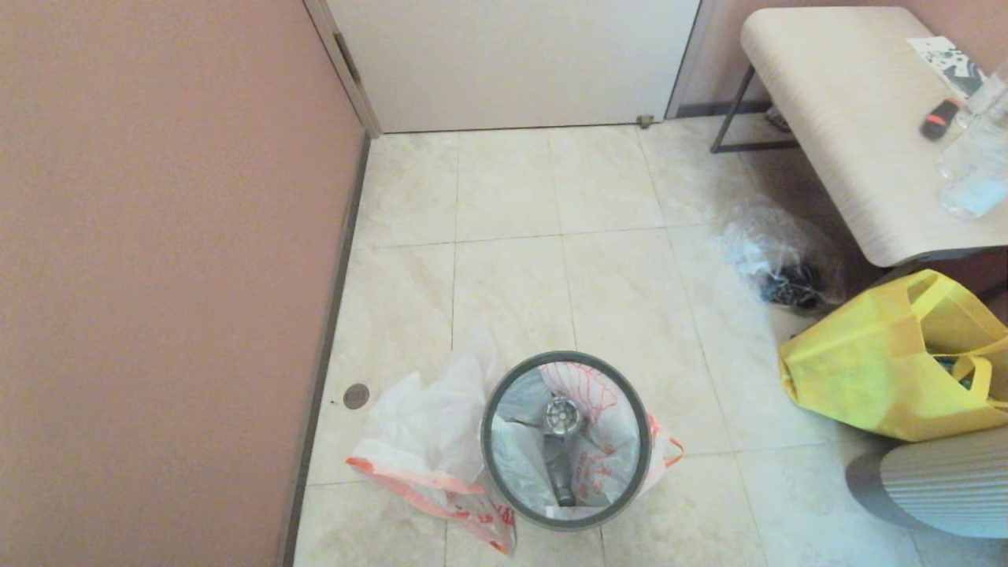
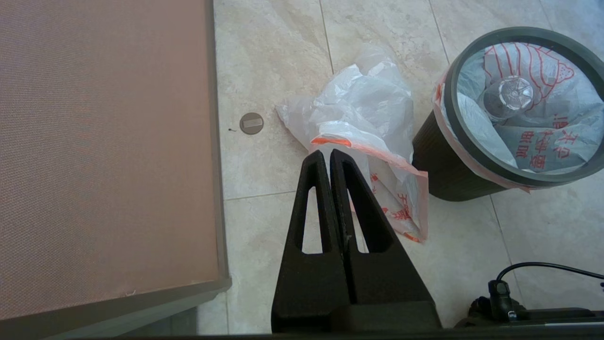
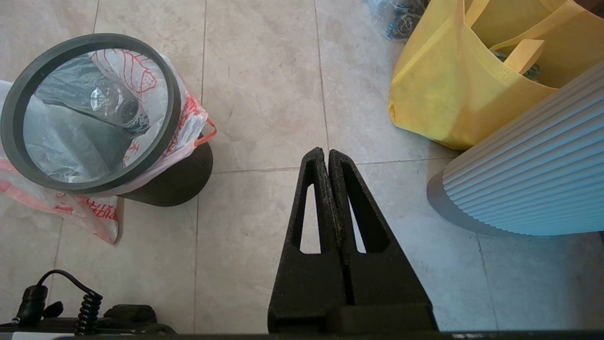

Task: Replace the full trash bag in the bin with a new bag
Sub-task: Place the trash can ring on the floor

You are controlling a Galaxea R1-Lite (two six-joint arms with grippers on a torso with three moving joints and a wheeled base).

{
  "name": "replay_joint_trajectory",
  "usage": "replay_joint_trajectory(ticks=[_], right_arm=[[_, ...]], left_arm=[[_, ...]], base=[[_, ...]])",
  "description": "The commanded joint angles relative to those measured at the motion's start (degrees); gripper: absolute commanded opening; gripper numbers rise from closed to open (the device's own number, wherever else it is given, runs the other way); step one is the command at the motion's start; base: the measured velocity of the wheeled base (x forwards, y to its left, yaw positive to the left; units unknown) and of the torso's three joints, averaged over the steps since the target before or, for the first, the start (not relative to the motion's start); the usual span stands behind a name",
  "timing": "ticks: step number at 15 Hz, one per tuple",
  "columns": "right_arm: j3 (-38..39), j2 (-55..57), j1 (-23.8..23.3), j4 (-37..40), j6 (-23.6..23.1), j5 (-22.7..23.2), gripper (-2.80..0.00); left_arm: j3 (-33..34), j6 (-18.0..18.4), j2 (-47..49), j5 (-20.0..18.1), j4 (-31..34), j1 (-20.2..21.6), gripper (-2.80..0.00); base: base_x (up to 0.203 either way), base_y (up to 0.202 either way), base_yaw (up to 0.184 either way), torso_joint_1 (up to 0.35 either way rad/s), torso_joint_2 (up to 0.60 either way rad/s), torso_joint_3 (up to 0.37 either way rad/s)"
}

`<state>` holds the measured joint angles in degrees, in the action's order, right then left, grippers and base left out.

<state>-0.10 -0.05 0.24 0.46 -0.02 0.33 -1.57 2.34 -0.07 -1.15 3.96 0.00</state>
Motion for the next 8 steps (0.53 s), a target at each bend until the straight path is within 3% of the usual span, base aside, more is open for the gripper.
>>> replay_joint_trajectory(ticks=[1, 8], right_arm=[[0.01, -0.04, 0.02, -0.02, 0.02, 0.02, -2.8], [-0.04, -0.04, 0.02, 0.06, 0.02, -0.03, -2.8]], left_arm=[[-0.01, 0.03, 0.06, 0.0, 0.07, 0.0, -2.8], [-0.01, 0.03, 0.07, 0.0, 0.0, 0.0, -2.8]], base=[[0.0, 0.0, 0.0, 0.0, 0.0, 0.0], [0.0, 0.0, 0.0, 0.0, 0.0, 0.0]])
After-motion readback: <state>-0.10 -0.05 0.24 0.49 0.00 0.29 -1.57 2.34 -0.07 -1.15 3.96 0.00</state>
